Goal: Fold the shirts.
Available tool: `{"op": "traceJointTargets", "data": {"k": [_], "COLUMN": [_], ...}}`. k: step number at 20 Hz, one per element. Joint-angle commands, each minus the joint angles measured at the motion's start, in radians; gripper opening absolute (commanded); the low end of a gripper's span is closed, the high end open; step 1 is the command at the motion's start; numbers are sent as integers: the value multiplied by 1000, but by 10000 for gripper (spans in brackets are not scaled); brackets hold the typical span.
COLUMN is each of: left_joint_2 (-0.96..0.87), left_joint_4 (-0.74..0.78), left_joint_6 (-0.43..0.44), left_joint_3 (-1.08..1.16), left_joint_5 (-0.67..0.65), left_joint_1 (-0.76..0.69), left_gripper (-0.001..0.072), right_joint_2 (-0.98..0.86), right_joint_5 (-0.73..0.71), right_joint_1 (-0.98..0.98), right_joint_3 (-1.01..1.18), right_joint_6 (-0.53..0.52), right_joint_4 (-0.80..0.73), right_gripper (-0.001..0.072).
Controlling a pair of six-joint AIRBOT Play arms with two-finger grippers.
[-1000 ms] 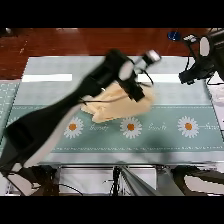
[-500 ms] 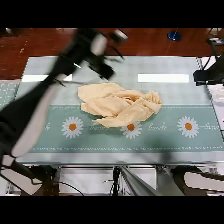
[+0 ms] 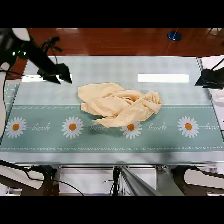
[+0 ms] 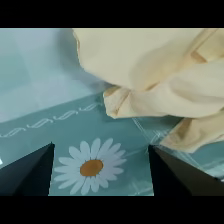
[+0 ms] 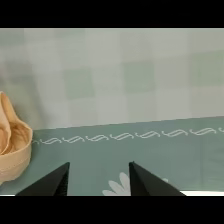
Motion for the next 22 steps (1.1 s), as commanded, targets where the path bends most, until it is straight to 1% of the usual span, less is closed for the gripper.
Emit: {"op": "traceJointTargets", "data": {"k": [1,3,7,9,14,19,22], "left_joint_2": [3,-3,-19,-42,-93,-143,-152], "left_joint_4": [-88,-110,-237,-294,-301,-303,-322], "left_joint_6": [117,196,270,302,315,311,305], "left_joint_3": [-159,-233,-354,-386,-389,-388,-385], "left_joint_5": [7,39,168,196,243,283,338], "left_joint_1": [61,51,48,45,-8,-122,-195], "left_gripper": [692,692,692,692,692,692,692], "right_joint_2": [0,0,0,0,0,0,0], "right_joint_5": [-35,-42,-38,-38,-58,-63,-60], "right_joint_1": [-14,-14,-14,-14,-9,-9,-9], "right_joint_3": [-63,-93,-120,-120,-120,-120,-120], "right_joint_6": [-47,-60,-70,-81,-93,-92,-89], "right_joint_4": [75,78,77,78,93,112,113], "right_gripper": [436,436,436,435,435,435,435]}}
